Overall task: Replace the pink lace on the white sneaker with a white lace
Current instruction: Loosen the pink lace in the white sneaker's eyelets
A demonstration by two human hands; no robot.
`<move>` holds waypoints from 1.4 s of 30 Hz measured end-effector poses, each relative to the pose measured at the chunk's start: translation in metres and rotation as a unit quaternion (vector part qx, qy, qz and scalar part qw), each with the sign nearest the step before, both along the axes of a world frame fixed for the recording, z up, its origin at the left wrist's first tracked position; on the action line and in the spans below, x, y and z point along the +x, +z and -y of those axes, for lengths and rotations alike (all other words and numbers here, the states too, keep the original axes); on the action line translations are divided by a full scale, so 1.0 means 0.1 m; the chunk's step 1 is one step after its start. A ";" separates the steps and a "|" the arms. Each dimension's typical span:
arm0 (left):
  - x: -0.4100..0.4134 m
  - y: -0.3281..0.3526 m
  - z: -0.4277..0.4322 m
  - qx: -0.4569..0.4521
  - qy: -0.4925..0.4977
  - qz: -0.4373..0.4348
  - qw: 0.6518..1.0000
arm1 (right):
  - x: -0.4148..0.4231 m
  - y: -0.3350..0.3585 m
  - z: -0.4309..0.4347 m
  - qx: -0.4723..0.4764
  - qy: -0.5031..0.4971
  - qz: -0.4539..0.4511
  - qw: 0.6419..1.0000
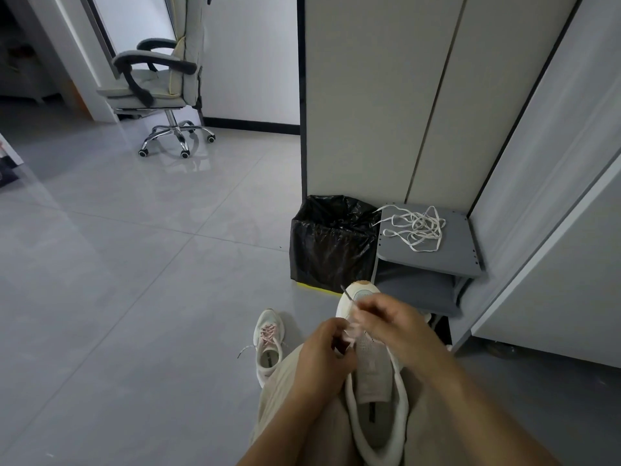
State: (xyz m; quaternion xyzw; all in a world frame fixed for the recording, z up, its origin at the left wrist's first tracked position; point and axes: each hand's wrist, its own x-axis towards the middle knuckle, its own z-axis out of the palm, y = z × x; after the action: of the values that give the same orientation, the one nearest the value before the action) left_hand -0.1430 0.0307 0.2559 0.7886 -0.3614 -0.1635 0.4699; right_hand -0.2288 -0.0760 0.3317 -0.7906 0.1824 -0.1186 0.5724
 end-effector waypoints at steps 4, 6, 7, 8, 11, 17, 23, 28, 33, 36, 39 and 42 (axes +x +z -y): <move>0.01 0.01 -0.03 0.014 -0.001 -0.005 1.000 | 0.21 -0.08 -0.02 -0.100 -0.001 -0.007 0.995; 0.03 0.02 -0.06 0.016 -0.009 -0.013 1.000 | 0.12 -0.15 0.15 -0.183 -0.085 -0.071 0.977; 0.05 0.03 -0.07 0.019 -0.012 -0.012 1.000 | 0.05 -0.19 0.22 -0.204 -0.088 -0.123 0.967; 0.06 0.04 -0.06 0.021 -0.014 -0.009 1.000 | -0.02 -0.23 0.28 -0.206 -0.069 -0.176 0.960; 0.04 0.06 -0.06 0.022 -0.015 0.000 1.000 | -0.15 -0.29 0.36 -0.098 -0.027 -0.232 0.967; 0.00 0.08 0.06 0.015 -0.054 0.085 0.995 | -0.22 -0.25 0.43 -0.003 -0.032 -0.242 0.970; 0.13 0.08 0.07 0.011 -0.040 0.147 0.988 | -0.17 -0.28 0.38 -0.048 -0.034 -0.237 0.970; 0.75 0.08 -0.37 0.078 0.191 0.055 0.977 | -0.17 -0.25 0.45 -0.096 -0.076 -0.189 0.974; 0.53 0.18 -0.26 0.077 0.202 0.025 0.976 | -0.06 -0.32 0.28 -0.018 -0.129 -0.132 0.983; -0.01 0.22 0.08 0.051 0.039 0.068 0.996 | -0.06 -0.35 0.21 0.030 -0.176 -0.088 0.980; -0.09 0.06 0.24 0.074 0.000 0.096 0.993 | -0.11 -0.37 0.22 0.086 -0.228 -0.046 0.969; -0.04 0.01 0.23 0.028 0.015 0.066 0.997 | -0.24 -0.39 0.44 0.161 -0.306 -0.006 0.938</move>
State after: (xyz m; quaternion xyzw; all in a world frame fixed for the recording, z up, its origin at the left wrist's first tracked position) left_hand -0.1471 0.0080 0.2569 0.8155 -0.3753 -0.1146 0.4254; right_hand -0.2529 -0.1197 0.2930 -0.5944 0.4356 -0.2522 0.6272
